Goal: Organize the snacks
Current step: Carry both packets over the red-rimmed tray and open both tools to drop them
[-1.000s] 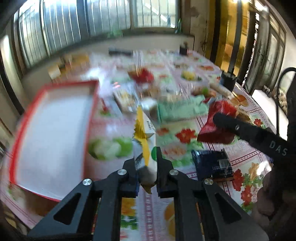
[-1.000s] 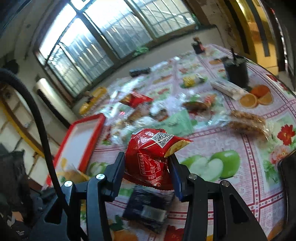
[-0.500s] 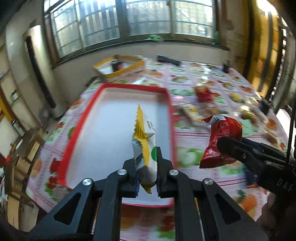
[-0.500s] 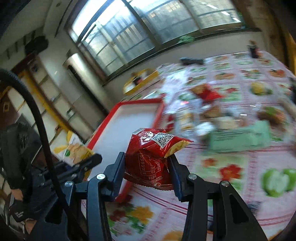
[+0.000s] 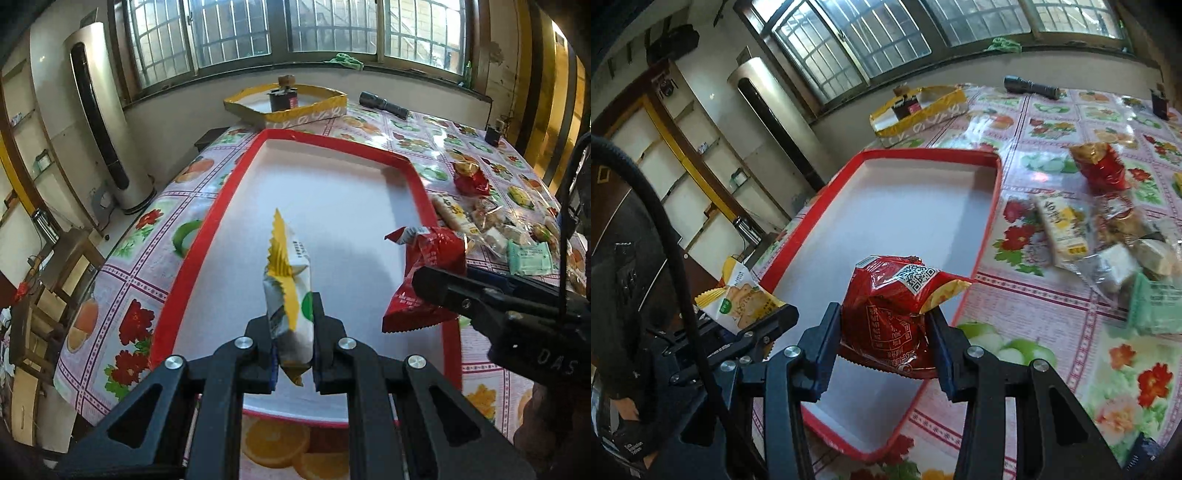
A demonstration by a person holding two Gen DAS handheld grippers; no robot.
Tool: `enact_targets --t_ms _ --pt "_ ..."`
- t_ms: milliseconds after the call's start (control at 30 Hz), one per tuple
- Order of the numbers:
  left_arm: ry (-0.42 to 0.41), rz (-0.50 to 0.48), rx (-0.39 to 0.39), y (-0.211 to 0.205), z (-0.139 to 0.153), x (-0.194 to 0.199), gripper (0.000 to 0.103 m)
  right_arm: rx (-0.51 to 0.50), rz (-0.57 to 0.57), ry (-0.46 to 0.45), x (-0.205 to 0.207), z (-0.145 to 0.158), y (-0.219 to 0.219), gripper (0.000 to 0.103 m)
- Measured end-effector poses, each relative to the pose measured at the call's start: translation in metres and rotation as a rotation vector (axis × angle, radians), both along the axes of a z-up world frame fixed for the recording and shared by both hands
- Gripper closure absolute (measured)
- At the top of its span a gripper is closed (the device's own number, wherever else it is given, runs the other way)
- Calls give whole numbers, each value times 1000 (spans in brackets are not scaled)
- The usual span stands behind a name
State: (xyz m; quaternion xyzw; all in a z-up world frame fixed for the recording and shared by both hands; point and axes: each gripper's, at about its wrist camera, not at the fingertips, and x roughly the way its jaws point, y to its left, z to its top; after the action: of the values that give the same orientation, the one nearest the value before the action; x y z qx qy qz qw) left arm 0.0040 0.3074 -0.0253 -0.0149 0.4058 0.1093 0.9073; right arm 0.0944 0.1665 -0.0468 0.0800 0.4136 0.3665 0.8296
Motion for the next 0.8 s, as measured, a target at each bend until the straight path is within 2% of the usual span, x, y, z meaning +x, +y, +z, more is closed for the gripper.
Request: enact_targets --t_ms 267,333,367,400,433,467,533,600,700,800 --pt "38 -5 -6 8 -10 10 88 -44 5 -3 1 -6 18 55" --pt "37 1 -9 9 -11 11 83 -44 -2 -3 2 -8 18 55" --pt "41 4 -10 10 -12 11 72 -39 -5 2 2 -9 17 53" --pt "45 3 -9 10 -12 12 51 -28 -5 7 2 -9 15 50" --pt "44 5 -8 10 -12 12 40 -18 -8 10 2 -8 11 47" --pt "30 13 -9 10 -10 9 33 -14 -20 5 0 -4 8 43" --pt "-31 18 -19 9 1 -1 29 -2 -43 -24 -7 5 -2 41" --pt "-92 15 -19 3 15 -12 10 31 -81 -63 -18 20 -23 41" --pt "-143 -30 -16 -14 34 -24 9 82 -125 -93 -36 36 -60 38" --pt "-169 -64 30 -42 51 -34 4 146 -163 -85 -51 47 -107 37"
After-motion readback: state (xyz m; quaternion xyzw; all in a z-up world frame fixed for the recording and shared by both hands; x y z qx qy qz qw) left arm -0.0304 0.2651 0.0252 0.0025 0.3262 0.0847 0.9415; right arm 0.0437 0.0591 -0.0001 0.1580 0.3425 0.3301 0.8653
